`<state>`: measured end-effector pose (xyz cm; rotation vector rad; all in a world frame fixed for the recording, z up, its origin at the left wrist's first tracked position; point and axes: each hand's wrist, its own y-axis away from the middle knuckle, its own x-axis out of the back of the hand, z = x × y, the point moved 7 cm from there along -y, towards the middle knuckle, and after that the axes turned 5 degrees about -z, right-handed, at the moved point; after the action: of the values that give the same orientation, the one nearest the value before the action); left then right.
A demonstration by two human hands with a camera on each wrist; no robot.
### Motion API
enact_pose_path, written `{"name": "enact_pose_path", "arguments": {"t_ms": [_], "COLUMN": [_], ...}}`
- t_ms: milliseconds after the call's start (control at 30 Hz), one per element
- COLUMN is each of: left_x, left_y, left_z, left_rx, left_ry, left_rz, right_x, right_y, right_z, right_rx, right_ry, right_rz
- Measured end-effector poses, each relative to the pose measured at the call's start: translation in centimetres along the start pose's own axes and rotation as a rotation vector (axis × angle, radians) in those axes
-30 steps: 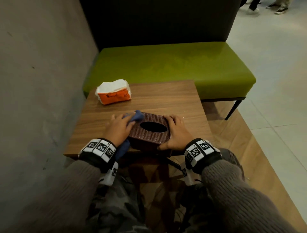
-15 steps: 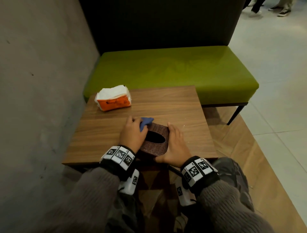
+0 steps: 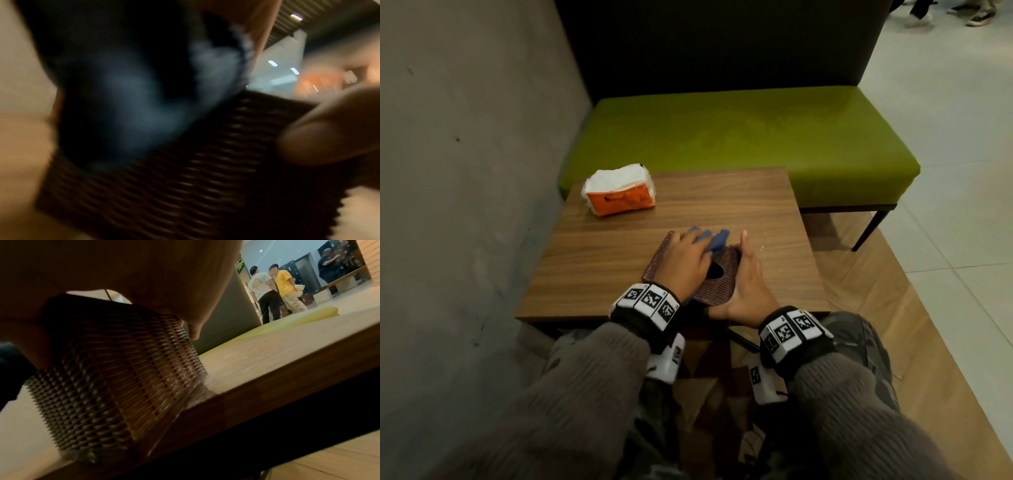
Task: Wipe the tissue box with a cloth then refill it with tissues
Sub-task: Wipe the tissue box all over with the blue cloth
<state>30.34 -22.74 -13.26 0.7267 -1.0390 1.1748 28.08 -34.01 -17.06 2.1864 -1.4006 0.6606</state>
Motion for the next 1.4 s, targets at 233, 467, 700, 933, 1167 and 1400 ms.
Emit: {"name": "enact_pose_path", "arguments": {"t_ms": [233,467,700,933,1167,1400], "left_x": [-1.2,2.7,0.6,-0.2,2.9,2.5], "left_y": [6.0,7.1,3.9,1.3,2.1,2.9], "left_z": [2.1,-6.7,-0.3,0.7,-1.0,-0.6], "left_rx": [-0.469,-0.058,0.1,0.126,-0.091,-0.091], "left_ry": [0.071,0.054,0.167,0.119,-0.014,-0.07], "left_rz": [-0.08,0.16,0.005,-0.258,-0.464,-0.57], "right_x": [0.7,0.5,0.4,0.5,1.4,2.6], "right_y": [-0.1,-0.2,0.0,-0.2,-1.2,-2.7], "right_z": [0.8,0.2,-0.3,-0.1,-0.7,-1.3], "right_rx": [0.008,-0.003,-0.003,-0.083,-0.015,-0.029], "right_ry": [-0.031,0.061,0.133,0.262,0.475,0.595], "right_rz": [0.022,0.018,0.051,-0.013,-0.229,-0.43]}}
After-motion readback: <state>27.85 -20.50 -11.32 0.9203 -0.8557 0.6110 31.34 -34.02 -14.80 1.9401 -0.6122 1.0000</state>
